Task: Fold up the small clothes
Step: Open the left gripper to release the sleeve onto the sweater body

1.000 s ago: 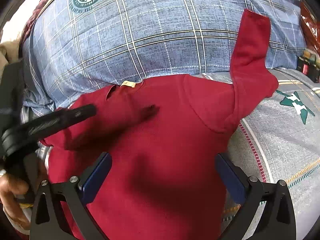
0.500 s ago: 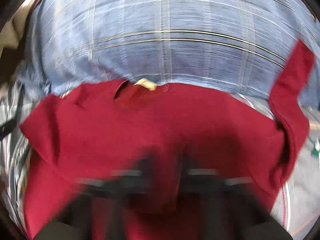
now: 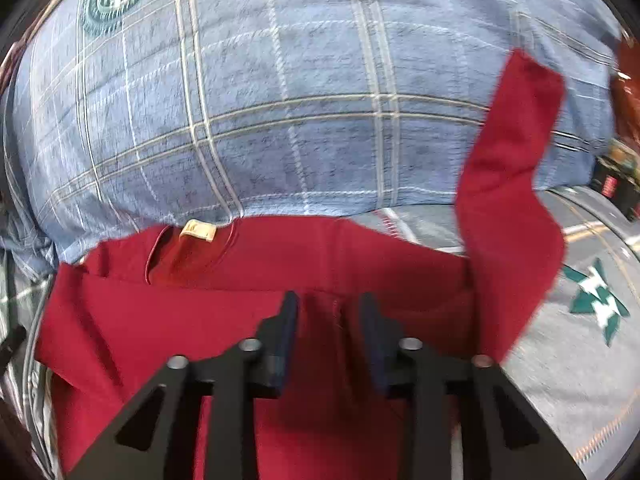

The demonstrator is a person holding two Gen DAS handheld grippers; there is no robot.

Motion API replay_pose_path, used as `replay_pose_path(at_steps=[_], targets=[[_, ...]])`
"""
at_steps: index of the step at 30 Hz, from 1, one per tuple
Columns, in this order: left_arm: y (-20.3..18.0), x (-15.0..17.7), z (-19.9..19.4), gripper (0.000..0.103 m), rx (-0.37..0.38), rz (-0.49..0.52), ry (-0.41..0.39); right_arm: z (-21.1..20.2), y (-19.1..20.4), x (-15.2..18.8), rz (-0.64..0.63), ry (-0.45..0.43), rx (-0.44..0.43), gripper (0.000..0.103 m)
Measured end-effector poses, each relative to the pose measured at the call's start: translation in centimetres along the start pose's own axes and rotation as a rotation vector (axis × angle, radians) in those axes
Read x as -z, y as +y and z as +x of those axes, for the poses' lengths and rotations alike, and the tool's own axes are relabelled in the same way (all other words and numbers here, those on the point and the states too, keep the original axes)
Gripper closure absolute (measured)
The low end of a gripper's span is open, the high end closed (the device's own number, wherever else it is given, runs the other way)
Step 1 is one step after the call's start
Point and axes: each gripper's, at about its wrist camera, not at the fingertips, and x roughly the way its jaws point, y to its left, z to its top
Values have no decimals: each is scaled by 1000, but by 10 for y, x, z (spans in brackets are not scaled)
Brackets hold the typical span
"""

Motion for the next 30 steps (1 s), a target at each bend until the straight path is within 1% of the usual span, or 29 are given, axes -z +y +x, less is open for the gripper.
replay_pose_path(at_steps=[2, 4, 6, 7, 8, 10, 11, 12, 15, 16, 18, 20, 23, 24, 25, 28, 30], targets=[[-5, 2, 10, 25, -28, 16, 30, -16, 4, 4, -29, -41, -17, 43], [-9, 4, 23, 25, -37, 22, 74, -26, 13, 8, -78, -46, -53, 42], [-13, 4, 29, 25, -45, 32, 93, -20, 21, 13, -118, -4, -95, 43], [-15, 4, 30, 25, -50, 38, 95, -10, 25, 17, -136, 28, -100, 44], [-16, 4, 31, 25, -54, 42, 98, -3, 27, 20, -147, 46, -87, 45], [-18, 2, 32, 25, -56, 53, 100, 22, 30, 27, -175, 99, -35, 47], [-19, 2, 32, 25, -56, 55, 99, 31, 31, 30, -185, 106, -25, 47], [-19, 1, 33, 25, -55, 55, 99, 31, 32, 30, -197, 81, -22, 47], [-18, 0, 29, 25, -51, 48, 93, 24, 33, 26, -193, 99, -21, 47], [-19, -1, 27, 25, -54, 50, 84, 18, 33, 24, -189, 91, -24, 44], [-20, -1, 21, 25, -63, 59, 59, 6, 33, 24, -197, 71, -33, 44], [-23, -1, 13, 25, -70, 68, 32, 1, 33, 24, -204, 70, -31, 41], [-26, -1, 2, 25, -50, 65, -2, 11, 31, 31, -208, 116, -11, 39], [-27, 0, -2, 25, -37, 61, -12, 16, 31, 34, -213, 128, 3, 36], [-27, 1, -5, 25, -16, 56, -25, 15, 29, 34, -205, 110, 1, 33], [-27, 2, -12, 25, 57, 34, -37, 8, 15, 31, -129, 133, -66, 32], [-25, 2, -12, 25, 113, 16, -21, -2, 1, 33, -92, 121, -77, 32]])
